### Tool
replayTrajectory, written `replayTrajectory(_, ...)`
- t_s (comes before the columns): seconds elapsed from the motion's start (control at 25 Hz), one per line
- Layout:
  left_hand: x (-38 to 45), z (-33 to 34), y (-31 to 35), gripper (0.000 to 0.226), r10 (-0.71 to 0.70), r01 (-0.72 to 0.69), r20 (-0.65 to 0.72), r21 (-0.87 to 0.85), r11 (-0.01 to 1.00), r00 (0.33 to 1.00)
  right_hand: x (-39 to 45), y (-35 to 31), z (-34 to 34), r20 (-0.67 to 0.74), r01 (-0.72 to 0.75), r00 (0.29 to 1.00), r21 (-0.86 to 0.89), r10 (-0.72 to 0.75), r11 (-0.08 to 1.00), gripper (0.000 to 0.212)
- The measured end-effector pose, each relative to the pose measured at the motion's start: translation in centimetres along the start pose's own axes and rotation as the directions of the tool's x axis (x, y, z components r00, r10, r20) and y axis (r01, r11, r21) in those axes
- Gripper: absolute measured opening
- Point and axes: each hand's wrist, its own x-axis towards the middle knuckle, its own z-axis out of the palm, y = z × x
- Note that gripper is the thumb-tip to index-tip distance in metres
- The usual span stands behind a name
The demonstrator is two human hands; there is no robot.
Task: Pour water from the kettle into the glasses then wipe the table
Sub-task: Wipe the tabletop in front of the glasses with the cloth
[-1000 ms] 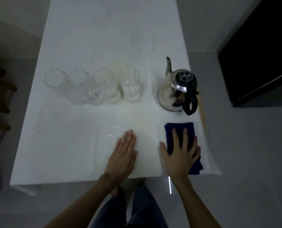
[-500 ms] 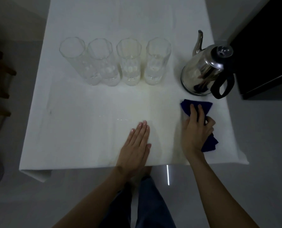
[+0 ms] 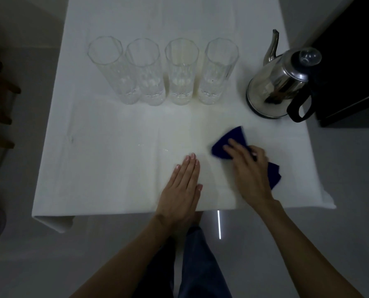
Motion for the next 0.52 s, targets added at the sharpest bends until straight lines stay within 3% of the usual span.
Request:
replayTrajectory(0.08,-0.5,-0.7,-0.5,0.055,-0.045,0.045,-0.015,0.006,0.999,0.999,1.5,1.0,-0.1,-0.091,-0.221,0.972,-0.038,0.217,0.975,0.049)
replayTrajectory(0.16,-1.4,-1.4,-1.5,0.055,-0.113,0.114,-0.046,0.021,0.993,0.992,4.0,0.3,0.8,-0.119,-0.280,0.955,-0.056,0.272,0.958,0.050)
replayTrajectory(0.36,-3.9,-3.5,-7.2,0.057,-0.330,0.335,-0.143,0.007,0.942,0.933,8.3,-6.3,3.6,-0.025,-0.154,0.988,0.035,0.155,0.987,0.051)
replayTrajectory(0.52,-4.9,-3.5,-9.2,0.059,-0.347,0.352,-0.116,0.025,0.936,0.931,6.5,-9.5,4.4,0.061,0.148,0.986,0.097,-0.154,0.984,0.049)
